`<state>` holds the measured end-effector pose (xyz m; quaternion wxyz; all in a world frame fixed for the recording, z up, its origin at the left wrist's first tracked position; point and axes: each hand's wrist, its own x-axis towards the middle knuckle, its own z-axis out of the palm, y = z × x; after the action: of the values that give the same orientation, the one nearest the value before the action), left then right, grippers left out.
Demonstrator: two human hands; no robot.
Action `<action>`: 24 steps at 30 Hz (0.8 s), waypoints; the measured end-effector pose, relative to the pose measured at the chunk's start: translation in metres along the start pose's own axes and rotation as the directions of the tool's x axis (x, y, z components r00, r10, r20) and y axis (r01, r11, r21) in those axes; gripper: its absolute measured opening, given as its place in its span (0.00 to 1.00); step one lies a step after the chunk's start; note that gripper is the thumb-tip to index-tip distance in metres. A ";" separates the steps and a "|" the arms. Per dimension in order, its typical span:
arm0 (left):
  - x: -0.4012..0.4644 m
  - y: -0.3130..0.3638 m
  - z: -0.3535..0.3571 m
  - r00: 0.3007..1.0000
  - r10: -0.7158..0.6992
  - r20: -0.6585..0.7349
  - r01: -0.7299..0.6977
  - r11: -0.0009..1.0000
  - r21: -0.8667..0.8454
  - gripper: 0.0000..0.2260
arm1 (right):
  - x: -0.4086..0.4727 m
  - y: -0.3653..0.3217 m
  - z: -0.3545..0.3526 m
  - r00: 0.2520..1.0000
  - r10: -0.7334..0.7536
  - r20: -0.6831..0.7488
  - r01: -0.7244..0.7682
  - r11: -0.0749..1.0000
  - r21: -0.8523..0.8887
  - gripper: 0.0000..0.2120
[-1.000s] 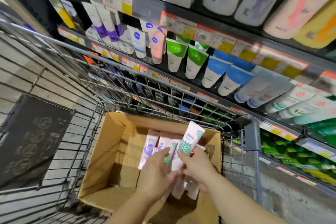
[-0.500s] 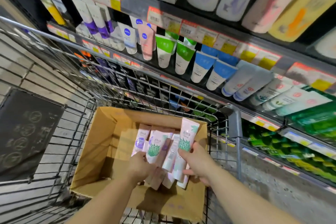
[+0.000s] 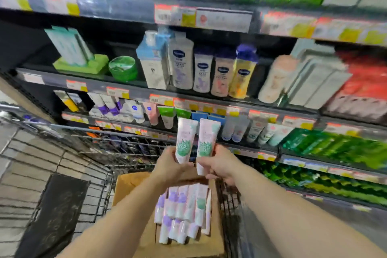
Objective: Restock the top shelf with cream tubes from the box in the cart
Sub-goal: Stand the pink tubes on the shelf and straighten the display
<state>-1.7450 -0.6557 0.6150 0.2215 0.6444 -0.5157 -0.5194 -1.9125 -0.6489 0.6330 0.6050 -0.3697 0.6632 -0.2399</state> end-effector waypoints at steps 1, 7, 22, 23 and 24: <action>-0.002 0.014 0.000 0.999 0.046 -0.001 -0.046 0.999 0.027 0.20 | -0.007 -0.006 -0.009 1.000 -0.021 -0.022 0.021 1.000 0.008 0.16; -0.019 0.094 0.032 0.970 0.233 0.064 -0.239 0.965 0.104 0.20 | -0.061 -0.025 -0.078 0.988 -0.107 -0.115 0.121 0.986 0.114 0.14; -0.178 0.325 0.373 0.760 0.527 0.380 -0.486 0.849 -0.207 0.12 | -0.317 0.068 -0.432 0.815 -0.283 -0.506 0.394 0.910 0.127 0.12; -0.195 0.339 0.403 0.723 0.550 0.419 -0.492 0.835 -0.247 0.10 | -0.339 0.083 -0.457 0.794 -0.280 -0.540 0.398 0.911 0.112 0.11; -0.208 0.352 0.434 0.692 0.553 0.463 -0.477 0.833 -0.280 0.09 | -0.360 0.098 -0.482 0.764 -0.266 -0.588 0.402 0.909 0.111 0.11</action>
<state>-2.2732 -0.4912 0.8388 0.2524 0.2888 -0.6788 -0.6262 -2.4064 -0.3701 0.8570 0.3694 -0.3230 0.7014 -0.5170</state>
